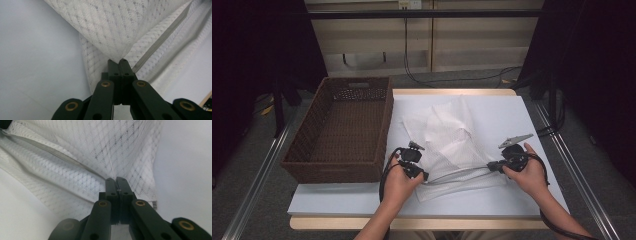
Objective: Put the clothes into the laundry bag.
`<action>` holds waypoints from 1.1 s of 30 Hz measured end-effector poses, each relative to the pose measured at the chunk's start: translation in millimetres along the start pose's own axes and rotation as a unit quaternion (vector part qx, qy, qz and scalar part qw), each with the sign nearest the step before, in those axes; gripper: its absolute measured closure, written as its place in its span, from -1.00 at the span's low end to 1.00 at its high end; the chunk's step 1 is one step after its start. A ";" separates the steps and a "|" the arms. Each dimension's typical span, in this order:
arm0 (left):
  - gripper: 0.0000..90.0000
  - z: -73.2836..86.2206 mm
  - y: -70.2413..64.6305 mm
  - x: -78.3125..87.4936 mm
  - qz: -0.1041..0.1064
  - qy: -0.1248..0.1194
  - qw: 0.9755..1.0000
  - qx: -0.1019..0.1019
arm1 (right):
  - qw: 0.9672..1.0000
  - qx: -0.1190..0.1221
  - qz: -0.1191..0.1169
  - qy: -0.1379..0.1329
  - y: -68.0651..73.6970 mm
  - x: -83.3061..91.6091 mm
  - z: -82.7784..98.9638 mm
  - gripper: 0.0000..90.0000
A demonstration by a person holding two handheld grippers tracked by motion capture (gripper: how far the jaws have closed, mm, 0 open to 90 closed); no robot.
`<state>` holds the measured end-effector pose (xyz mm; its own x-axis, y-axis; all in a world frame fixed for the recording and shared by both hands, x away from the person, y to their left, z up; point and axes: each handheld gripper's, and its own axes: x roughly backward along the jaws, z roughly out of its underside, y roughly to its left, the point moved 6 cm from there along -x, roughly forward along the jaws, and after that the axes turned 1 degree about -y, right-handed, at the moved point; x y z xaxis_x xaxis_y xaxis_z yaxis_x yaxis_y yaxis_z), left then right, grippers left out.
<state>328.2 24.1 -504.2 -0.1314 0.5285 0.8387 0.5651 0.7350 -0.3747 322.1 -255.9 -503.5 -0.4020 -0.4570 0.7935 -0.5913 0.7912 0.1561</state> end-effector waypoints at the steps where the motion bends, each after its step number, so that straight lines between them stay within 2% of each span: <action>1: 1.00 1.2 -1.0 -0.2 -0.006 0.001 1.000 -0.004 | 1.000 -0.008 -0.004 0.003 -1.4 2.1 0.5 0.97; 3: 0.94 1.7 -2.5 -0.7 -0.005 0.002 1.000 -0.007 | 1.000 -0.004 -0.012 0.005 -1.3 1.0 1.6 0.93; 4: 0.89 1.7 -4.6 -1.0 -0.002 0.002 1.000 -0.012 | 1.000 0.001 -0.001 -0.004 0.6 0.7 0.8 0.87; 6: 0.84 0.9 -4.9 0.6 -0.009 -0.002 1.000 -0.013 | 1.000 0.010 -0.001 -0.012 5.5 1.4 -1.8 0.72; 9: 0.76 0.9 -5.8 2.6 -0.010 -0.004 1.000 -0.015 | 1.000 0.022 -0.001 -0.022 13.2 3.2 -6.6 0.70; 11: 0.67 0.3 -7.5 5.0 -0.015 -0.015 1.000 -0.018 | 0.998 0.041 -0.013 -0.045 26.3 4.7 -17.7 0.64; 14: 0.61 0.0 -6.0 6.5 -0.018 -0.017 1.000 -0.018 | 0.996 0.065 -0.045 -0.051 47.4 1.8 -27.3 0.41; 17: 0.56 1.3 -5.8 6.8 -0.017 -0.018 1.000 -0.018 | 0.994 0.089 -0.049 -0.045 65.6 -8.1 -31.6 0.39; 19: 0.56 1.7 -7.0 6.5 -0.018 -0.021 0.999 -0.017 | 0.993 0.100 -0.046 -0.041 71.5 -15.9 -34.6 0.36; 20: 0.56 1.9 -7.1 6.9 -0.017 -0.020 0.999 -0.020 | 0.993 0.103 -0.035 -0.038 72.0 -20.1 -36.1 0.36; 23: 0.54 2.7 -7.2 7.4 -0.016 -0.018 0.999 -0.022 | 0.993 0.109 -0.025 -0.038 71.6 -28.0 -39.3 0.42; 24: 0.52 3.0 -7.0 7.9 -0.017 -0.021 0.999 -0.019 | 0.992 0.115 -0.018 -0.039 70.5 -32.2 -41.0 0.77; 25: 0.52 3.0 -7.0 7.9 -0.017 -0.021 0.999 -0.019 | 0.992 0.121 -0.018 -0.039 71.5 -31.6 -41.0 0.93; 26: 0.51 3.3 -6.1 8.7 -0.019 -0.020 0.999 -0.019 | 0.991 0.125 -0.025 -0.034 73.1 -31.0 -40.0 1.00; 28: 0.50 4.1 -4.4 9.3 -0.019 -0.019 0.999 -0.019 | 0.990 0.133 -0.028 -0.036 74.7 -30.2 -38.7 1.00; 31: 0.50 5.7 -5.0 8.2 -0.021 -0.018 0.999 -0.017 | 0.987 0.152 -0.049 -0.010 81.0 -27.1 -23.9 1.00; 33: 0.49 5.8 -5.4 8.0 -0.023 -0.019 0.999 -0.016 | 0.986 0.156 -0.053 -0.007 80.8 -27.3 -21.1 1.00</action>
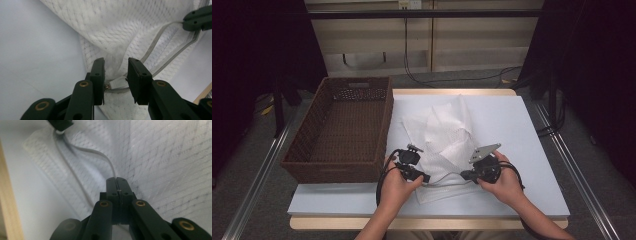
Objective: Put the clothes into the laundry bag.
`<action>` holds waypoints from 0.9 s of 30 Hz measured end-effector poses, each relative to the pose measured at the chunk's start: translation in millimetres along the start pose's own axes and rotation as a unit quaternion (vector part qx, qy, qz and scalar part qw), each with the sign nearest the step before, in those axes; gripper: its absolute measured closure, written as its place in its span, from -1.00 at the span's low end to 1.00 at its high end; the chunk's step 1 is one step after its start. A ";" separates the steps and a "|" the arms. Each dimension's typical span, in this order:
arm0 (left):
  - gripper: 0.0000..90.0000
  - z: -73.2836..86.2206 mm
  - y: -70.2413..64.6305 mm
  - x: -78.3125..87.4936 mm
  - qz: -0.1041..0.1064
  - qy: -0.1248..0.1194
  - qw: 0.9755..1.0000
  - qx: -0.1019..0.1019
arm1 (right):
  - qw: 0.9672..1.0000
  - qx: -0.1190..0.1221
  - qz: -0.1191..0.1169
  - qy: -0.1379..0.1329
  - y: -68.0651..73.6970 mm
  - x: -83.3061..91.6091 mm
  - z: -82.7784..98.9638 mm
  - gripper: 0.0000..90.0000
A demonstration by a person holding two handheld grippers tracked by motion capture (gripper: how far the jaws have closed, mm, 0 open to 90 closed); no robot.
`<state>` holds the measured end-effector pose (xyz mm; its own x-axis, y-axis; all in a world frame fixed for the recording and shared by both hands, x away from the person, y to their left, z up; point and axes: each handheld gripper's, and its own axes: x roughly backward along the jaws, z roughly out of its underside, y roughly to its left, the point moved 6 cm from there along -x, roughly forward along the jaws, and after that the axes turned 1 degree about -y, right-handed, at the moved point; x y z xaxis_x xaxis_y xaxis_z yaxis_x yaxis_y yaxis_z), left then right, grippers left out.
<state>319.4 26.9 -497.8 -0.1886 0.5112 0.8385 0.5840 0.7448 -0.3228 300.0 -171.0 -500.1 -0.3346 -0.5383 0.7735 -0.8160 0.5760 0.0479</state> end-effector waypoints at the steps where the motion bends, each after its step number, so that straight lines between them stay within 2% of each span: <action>1: 0.49 0.4 -0.3 0.1 -0.001 0.001 1.000 0.000 | 1.000 -0.011 -0.009 0.000 0.2 0.4 5.1 1.00; 3: 0.48 0.8 -0.9 0.8 -0.001 -0.001 1.000 0.001 | 1.000 -0.011 -0.014 0.000 -0.5 -0.2 7.1 1.00; 6: 0.44 2.3 0.0 1.6 -0.002 0.000 1.000 0.004 | 1.000 -0.024 -0.019 0.004 0.6 -0.2 11.9 0.97; 8: 0.38 4.3 0.6 1.7 0.003 0.002 1.000 0.007 | 0.999 -0.031 -0.013 0.003 -0.2 2.0 11.6 0.79; 10: 0.33 5.7 2.3 2.7 0.002 0.001 1.000 0.008 | 0.999 -0.040 -0.019 -0.005 -0.4 7.3 8.8 0.79; 11: 0.29 6.4 2.7 4.9 0.006 -0.001 1.000 0.011 | 0.999 -0.047 -0.019 -0.014 -0.2 14.1 3.9 0.66; 14: 0.24 6.7 2.4 7.5 0.006 -0.009 1.000 0.013 | 0.998 -0.058 -0.018 -0.029 -0.3 20.6 -2.9 0.60; 15: 0.19 7.7 2.9 9.9 0.005 -0.012 1.000 0.014 | 0.997 -0.061 -0.013 -0.038 -0.5 24.9 -10.0 0.50; 16: 0.17 7.7 2.9 9.9 0.005 -0.012 1.000 0.014 | 0.997 -0.061 -0.013 -0.038 -0.5 24.9 -10.0 0.50; 17: 0.17 9.8 3.0 11.4 0.005 -0.011 1.000 0.014 | 0.996 -0.071 -0.013 -0.046 -0.1 26.5 -16.9 0.50; 19: 0.15 10.6 2.2 11.5 0.007 -0.015 1.000 0.018 | 0.996 -0.073 -0.014 -0.046 0.8 26.2 -19.9 0.48; 20: 0.14 12.3 3.2 12.6 0.005 -0.011 1.000 0.011 | 0.996 -0.072 -0.013 -0.048 1.5 25.0 -22.9 0.43; 21: 0.14 13.7 2.9 13.1 0.007 -0.015 1.000 0.015 | 0.996 -0.079 -0.013 -0.047 6.0 21.0 -28.4 0.37; 25: 0.13 15.8 3.1 16.5 0.007 -0.017 1.000 0.010 | 0.996 -0.079 -0.012 -0.043 13.9 13.9 -37.8 0.31; 27: 0.12 16.3 3.2 18.8 0.003 -0.027 0.999 0.017 | 0.995 -0.087 -0.014 -0.042 15.7 11.9 -39.5 0.29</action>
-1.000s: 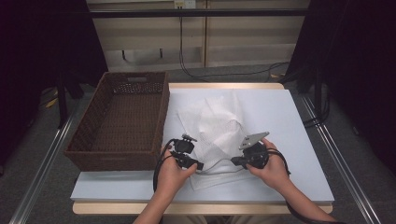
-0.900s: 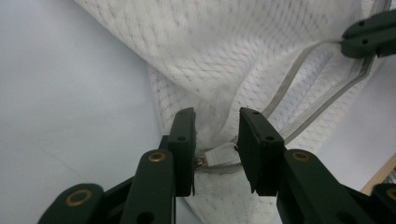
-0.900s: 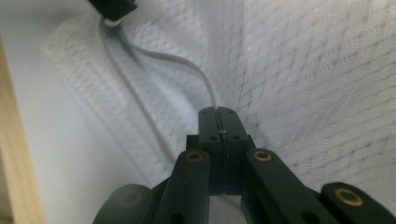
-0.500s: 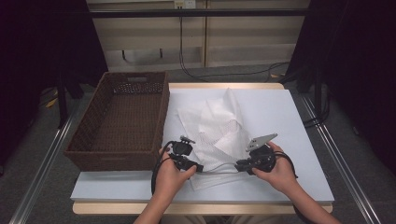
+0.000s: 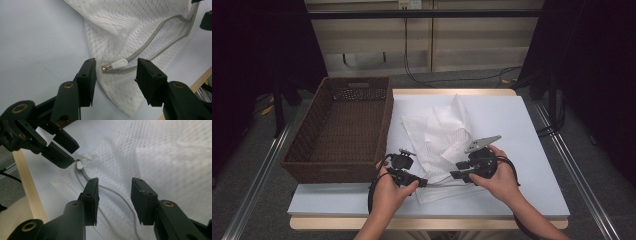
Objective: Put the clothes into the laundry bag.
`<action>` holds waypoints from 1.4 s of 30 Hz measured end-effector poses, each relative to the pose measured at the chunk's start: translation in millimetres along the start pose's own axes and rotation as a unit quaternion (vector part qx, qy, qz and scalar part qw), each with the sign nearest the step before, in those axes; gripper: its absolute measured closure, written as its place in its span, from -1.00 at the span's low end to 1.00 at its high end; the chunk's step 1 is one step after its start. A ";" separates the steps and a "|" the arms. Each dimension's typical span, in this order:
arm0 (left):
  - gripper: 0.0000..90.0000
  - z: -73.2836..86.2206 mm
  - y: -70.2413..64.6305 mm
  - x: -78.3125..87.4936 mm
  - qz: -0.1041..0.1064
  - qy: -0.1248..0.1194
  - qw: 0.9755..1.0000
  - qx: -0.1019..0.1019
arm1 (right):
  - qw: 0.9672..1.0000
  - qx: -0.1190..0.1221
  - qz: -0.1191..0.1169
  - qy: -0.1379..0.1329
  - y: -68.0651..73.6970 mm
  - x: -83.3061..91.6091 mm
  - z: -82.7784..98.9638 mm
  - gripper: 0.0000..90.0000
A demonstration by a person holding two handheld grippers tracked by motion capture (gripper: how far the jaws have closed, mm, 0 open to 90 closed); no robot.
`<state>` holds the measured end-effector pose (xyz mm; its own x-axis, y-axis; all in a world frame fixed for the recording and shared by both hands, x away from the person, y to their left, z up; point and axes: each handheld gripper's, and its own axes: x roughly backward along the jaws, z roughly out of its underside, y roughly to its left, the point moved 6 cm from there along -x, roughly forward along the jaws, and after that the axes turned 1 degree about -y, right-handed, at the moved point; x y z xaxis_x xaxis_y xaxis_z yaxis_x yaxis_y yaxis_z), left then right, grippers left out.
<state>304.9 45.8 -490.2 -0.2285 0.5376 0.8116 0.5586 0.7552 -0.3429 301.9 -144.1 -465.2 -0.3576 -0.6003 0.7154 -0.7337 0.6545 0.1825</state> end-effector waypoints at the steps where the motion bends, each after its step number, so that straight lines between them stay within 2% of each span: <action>1: 0.12 1.1 1.0 1.6 0.001 0.002 1.000 -0.002 | 1.000 0.001 0.006 0.002 0.7 -1.9 -1.0 0.29; 3: 0.11 2.8 2.2 3.1 -0.002 -0.004 1.000 0.002 | 1.000 0.002 0.006 0.003 3.3 -5.4 -3.2 0.28; 4: 0.12 4.6 3.2 4.0 -0.002 0.001 1.000 -0.002 | 1.000 -0.004 0.006 0.003 4.7 -7.0 -4.0 0.28; 7: 0.13 8.3 6.2 4.9 -0.005 0.004 1.000 0.003 | 1.000 -0.005 0.003 0.005 8.7 -13.2 -5.1 0.29; 8: 0.13 8.7 6.2 4.8 -0.005 -0.002 1.000 0.010 | 1.000 -0.005 -0.005 0.006 10.8 -16.0 -5.3 0.30; 9: 0.13 10.2 8.0 5.7 -0.008 0.004 1.000 0.004 | 1.000 -0.004 -0.003 0.009 12.4 -18.5 -5.4 0.31; 13: 0.15 14.2 9.6 6.2 -0.010 0.006 1.000 0.006 | 1.000 -0.008 -0.024 0.012 21.1 -28.5 -7.2 0.37; 19: 0.17 18.7 12.2 5.2 -0.012 0.007 1.000 0.014 | 0.999 -0.010 -0.042 0.028 32.3 -42.8 -8.9 0.46; 20: 0.17 19.2 13.3 5.7 -0.019 0.007 1.000 0.012 | 0.999 -0.012 -0.046 0.027 33.7 -45.6 -9.1 0.49; 24: 0.20 19.8 14.4 5.3 -0.018 0.004 1.000 0.014 | 0.998 -0.024 -0.059 0.031 38.0 -56.0 -9.0 0.63; 25: 0.20 20.2 14.9 4.7 -0.020 0.004 1.000 0.015 | 0.997 -0.032 -0.061 0.041 40.1 -57.7 -8.3 0.66; 30: 0.25 21.3 15.5 1.6 -0.020 0.013 1.000 0.009 | 0.996 -0.047 -0.069 0.043 43.6 -68.6 -8.8 0.72; 31: 0.28 21.5 15.4 0.7 -0.024 0.016 1.000 0.005 | 0.994 -0.057 -0.076 0.047 45.8 -71.6 -8.0 0.74; 33: 0.32 21.6 15.3 0.1 -0.023 0.019 1.000 0.003 | 0.994 -0.058 -0.077 0.043 45.7 -73.9 -7.6 0.74; 34: 0.36 21.4 15.5 -0.5 -0.021 0.018 1.000 0.001 | 0.994 -0.067 -0.077 0.046 46.2 -75.1 -7.0 0.74; 35: 0.50 21.9 15.6 -1.2 -0.021 0.023 1.000 0.001 | 0.991 -0.089 -0.087 0.047 45.6 -76.8 -6.4 0.76; 41: 0.60 21.5 14.9 -3.6 -0.015 0.026 1.000 -0.001 | 0.990 -0.103 -0.091 0.040 44.2 -80.5 -11.1 0.85; 42: 0.66 21.8 14.0 -4.3 -0.007 0.029 1.000 -0.002 | 0.990 -0.102 -0.092 0.037 45.3 -82.0 -13.8 0.93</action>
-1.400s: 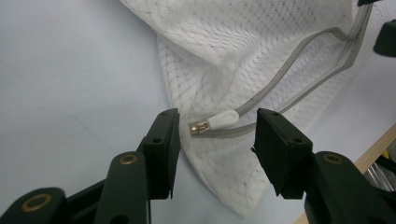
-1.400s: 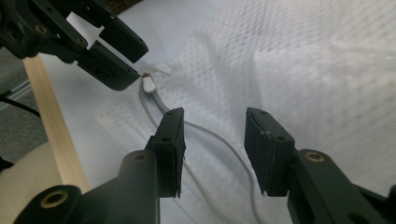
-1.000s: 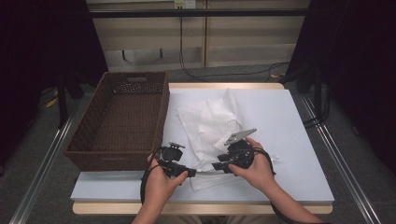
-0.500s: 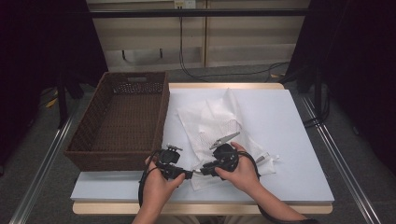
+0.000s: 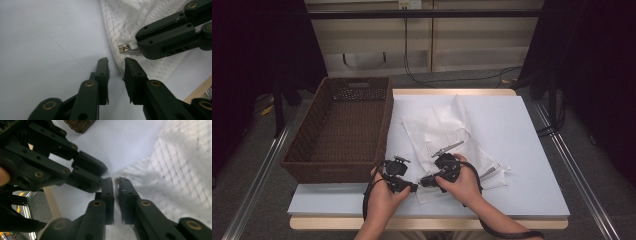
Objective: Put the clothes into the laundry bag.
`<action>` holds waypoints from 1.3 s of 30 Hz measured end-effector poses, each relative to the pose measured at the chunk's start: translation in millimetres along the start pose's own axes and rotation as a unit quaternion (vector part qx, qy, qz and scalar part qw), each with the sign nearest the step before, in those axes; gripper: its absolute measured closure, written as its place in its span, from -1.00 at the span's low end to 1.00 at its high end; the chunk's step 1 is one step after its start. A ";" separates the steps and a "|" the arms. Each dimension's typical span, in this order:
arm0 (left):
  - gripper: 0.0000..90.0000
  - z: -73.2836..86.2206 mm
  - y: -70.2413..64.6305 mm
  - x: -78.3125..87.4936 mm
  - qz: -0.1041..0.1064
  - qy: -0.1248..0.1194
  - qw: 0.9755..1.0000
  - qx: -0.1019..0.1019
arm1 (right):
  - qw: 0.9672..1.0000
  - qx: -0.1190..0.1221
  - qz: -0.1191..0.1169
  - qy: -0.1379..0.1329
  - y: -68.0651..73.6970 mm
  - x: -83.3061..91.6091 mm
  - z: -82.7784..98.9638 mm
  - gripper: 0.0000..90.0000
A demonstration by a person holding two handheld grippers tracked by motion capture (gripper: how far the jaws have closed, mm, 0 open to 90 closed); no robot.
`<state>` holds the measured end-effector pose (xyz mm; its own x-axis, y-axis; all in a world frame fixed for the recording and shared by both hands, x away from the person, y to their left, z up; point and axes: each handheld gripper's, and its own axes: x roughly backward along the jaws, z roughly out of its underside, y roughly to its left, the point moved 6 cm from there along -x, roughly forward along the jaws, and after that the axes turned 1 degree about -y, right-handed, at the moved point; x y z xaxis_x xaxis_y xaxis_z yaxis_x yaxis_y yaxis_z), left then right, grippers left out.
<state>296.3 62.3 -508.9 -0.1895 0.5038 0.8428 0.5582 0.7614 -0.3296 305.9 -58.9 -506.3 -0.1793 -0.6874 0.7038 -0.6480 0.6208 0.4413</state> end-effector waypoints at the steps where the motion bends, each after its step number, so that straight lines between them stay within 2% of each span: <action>1: 0.67 0.0 0.0 0.0 0.000 0.000 1.000 0.000 | 1.000 0.000 0.000 0.000 0.0 0.0 0.0 0.93; 2: 0.67 -0.1 -0.3 -0.4 -0.002 -0.002 1.000 0.001 | 1.000 0.000 0.001 -0.002 0.5 -2.0 -2.3 0.99; 7: 0.68 0.0 0.4 -0.4 -0.004 -0.002 1.000 0.001 | 1.000 -0.003 0.003 0.003 0.9 -4.0 -2.6 1.00; 15: 0.70 -0.2 -0.4 -0.8 -0.004 -0.003 1.000 0.004 | 0.999 -0.023 0.024 0.000 -8.2 7.7 1.2 0.83; 17: 0.72 -0.2 0.2 -0.7 -0.006 -0.001 1.000 0.001 | 0.999 -0.030 0.023 0.007 -10.9 6.5 5.5 0.82; 20: 0.73 -0.5 -0.3 -1.3 -0.008 -0.002 1.000 0.003 | 0.999 -0.046 0.002 -0.001 -9.7 2.2 5.2 0.81; 25: 0.75 -0.1 0.2 -1.2 -0.005 -0.001 1.000 0.002 | 0.999 -0.047 -0.007 -0.005 -3.7 -2.1 1.2 0.82; 27: 0.75 -0.1 -0.4 -1.6 0.000 -0.006 1.000 0.009 | 0.999 -0.041 -0.002 -0.006 -1.3 -3.6 -1.9 0.86; 32: 0.75 0.4 0.7 -1.2 -0.001 -0.005 1.000 0.005 | 0.999 -0.041 0.009 -0.005 -1.9 -6.5 -5.7 0.95; 34: 0.71 0.5 1.0 -1.0 0.003 -0.005 1.000 0.006 | 0.999 -0.042 0.015 -0.006 -2.7 -6.5 -6.8 0.95; 36: 0.63 0.3 0.9 -0.6 0.012 -0.005 1.000 0.008 | 0.999 -0.036 0.009 -0.007 -1.5 -3.7 -7.6 0.95; 38: 0.61 -0.5 1.4 -0.2 0.012 -0.007 1.000 0.008 | 0.999 -0.037 0.010 -0.005 -1.6 -2.1 -7.5 0.95; 39: 0.53 -1.0 2.1 -0.1 0.011 -0.008 1.000 0.007 | 0.999 -0.037 0.003 -0.009 -1.2 2.1 -8.5 0.95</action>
<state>298.3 63.4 -509.2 -0.1914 0.5265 0.8284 0.5516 0.7558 -0.3530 312.6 -57.8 -500.6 -0.1970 -0.6902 0.6963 -0.5913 0.6501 0.4772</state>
